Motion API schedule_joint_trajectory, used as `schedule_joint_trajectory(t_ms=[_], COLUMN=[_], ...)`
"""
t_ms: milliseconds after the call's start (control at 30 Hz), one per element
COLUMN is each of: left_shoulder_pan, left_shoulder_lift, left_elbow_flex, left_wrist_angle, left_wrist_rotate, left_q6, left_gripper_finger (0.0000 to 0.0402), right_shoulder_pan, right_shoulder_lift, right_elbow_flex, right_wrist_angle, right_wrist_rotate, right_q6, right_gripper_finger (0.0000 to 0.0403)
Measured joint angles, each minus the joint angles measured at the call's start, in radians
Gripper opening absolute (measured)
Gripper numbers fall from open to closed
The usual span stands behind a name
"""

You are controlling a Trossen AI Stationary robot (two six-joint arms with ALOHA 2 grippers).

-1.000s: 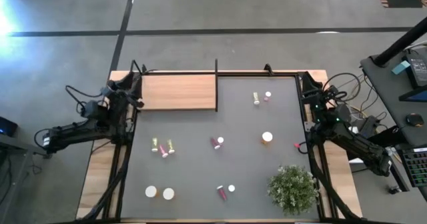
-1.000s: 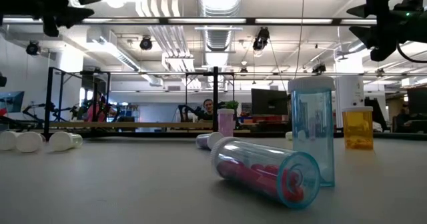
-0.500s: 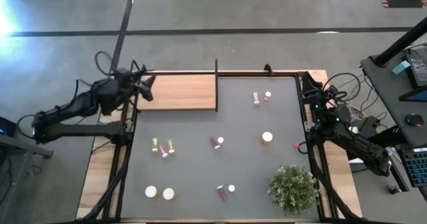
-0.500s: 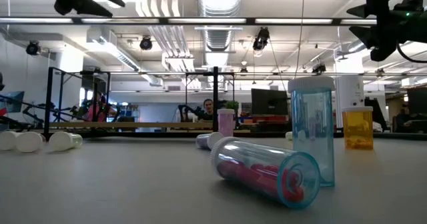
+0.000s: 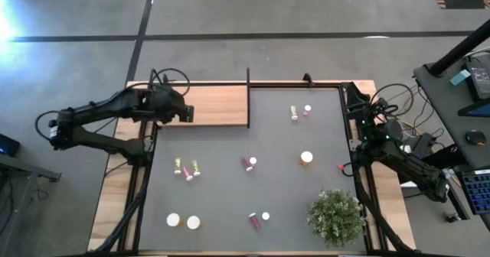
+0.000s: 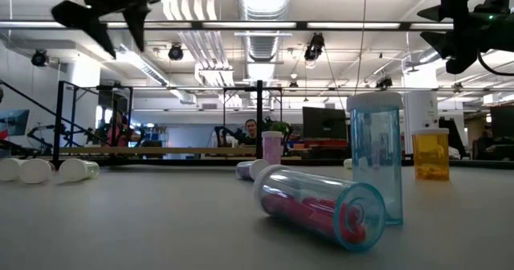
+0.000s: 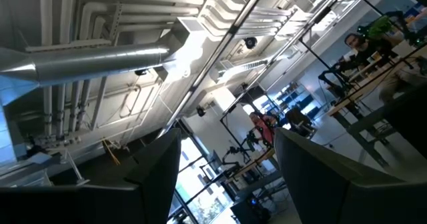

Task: Pick and place medicine bottles onto shelf by color
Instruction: Put the middle yellow pill bottle on the shelf

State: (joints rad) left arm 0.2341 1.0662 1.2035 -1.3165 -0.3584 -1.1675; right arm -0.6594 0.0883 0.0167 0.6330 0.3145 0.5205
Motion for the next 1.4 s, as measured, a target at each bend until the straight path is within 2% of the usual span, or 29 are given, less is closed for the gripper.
schedule_joint_trajectory(t_ms=[67,300,567,900,1067,1233,1400], left_shoulder_pan=[0.001,0.002,-0.006,-0.076,-0.158,-0.241,-0.276], left_shoulder_lift=[0.03,0.104,0.247,0.389,0.407,0.401,0.401], left_elbow_flex=[-0.016,-0.077,-0.129,-0.123,-0.139,-0.209,-0.276], left_wrist_angle=[-0.045,-0.044,0.065,0.188,0.196,0.301,0.39], left_wrist_rotate=[0.065,0.257,0.509,0.561,0.548,0.479,0.477], left_q6=[-0.07,-0.201,-0.319,-0.342,-0.504,-0.673,-0.762], left_gripper_finger=[0.0259,0.0259,0.0259,0.0259,0.0259,0.0259,0.0259], right_shoulder_pan=[0.0,0.0,0.0,0.0,0.0,0.0,0.0], right_shoulder_lift=[0.0,0.0,0.0,0.0,0.0,0.0,0.0], right_elbow_flex=[0.0,0.0,0.0,0.0,0.0,0.0,0.0], right_wrist_angle=[0.0,0.0,0.0,0.0,0.0,0.0,0.0], right_wrist_rotate=[0.0,0.0,0.0,0.0,0.0,0.0,0.0], right_q6=[0.0,0.0,0.0,0.0,0.0,0.0,0.0], right_gripper_finger=[0.0231,0.0231,0.0231,0.0231,0.0231,0.0231,0.0231])
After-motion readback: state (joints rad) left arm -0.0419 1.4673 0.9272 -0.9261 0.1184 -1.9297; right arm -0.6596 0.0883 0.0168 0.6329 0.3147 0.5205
